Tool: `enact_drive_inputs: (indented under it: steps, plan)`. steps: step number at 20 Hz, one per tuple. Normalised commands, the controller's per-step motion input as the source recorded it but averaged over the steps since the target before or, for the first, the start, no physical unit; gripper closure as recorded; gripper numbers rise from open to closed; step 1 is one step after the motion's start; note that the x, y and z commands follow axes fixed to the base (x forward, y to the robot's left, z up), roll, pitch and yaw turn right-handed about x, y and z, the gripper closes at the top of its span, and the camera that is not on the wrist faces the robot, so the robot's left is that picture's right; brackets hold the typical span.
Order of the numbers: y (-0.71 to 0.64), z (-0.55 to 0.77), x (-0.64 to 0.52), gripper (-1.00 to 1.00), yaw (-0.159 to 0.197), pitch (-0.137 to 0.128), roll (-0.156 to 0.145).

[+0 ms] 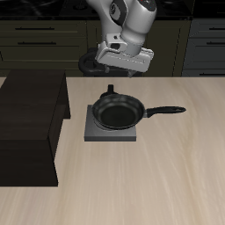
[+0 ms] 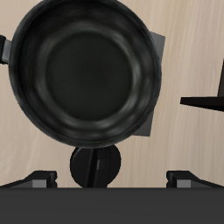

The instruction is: Place the frypan on the flat stove and turn on the stove

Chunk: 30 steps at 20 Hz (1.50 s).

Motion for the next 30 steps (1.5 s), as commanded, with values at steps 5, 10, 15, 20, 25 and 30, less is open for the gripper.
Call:
enact_drive_inputs:
  steps: [5,10,15,20,25,30]
  plan:
    - [0.18,-0.02,-0.20,-1.00,0.005,-0.008,-0.015]
    - [0.04,-0.05,-0.15,-1.00,-0.072,0.031,0.015]
    - [0.10,-0.12,-0.23,-1.00,-0.039,0.006,0.046]
    - [0.02,-0.19,-0.16,-1.00,-0.031,0.018,0.047]
    - [-0.05,-0.11,-0.19,-1.00,-0.046,-0.011,0.020]
    - [-0.19,-0.12,-0.14,-1.00,-0.033,0.003,0.009]
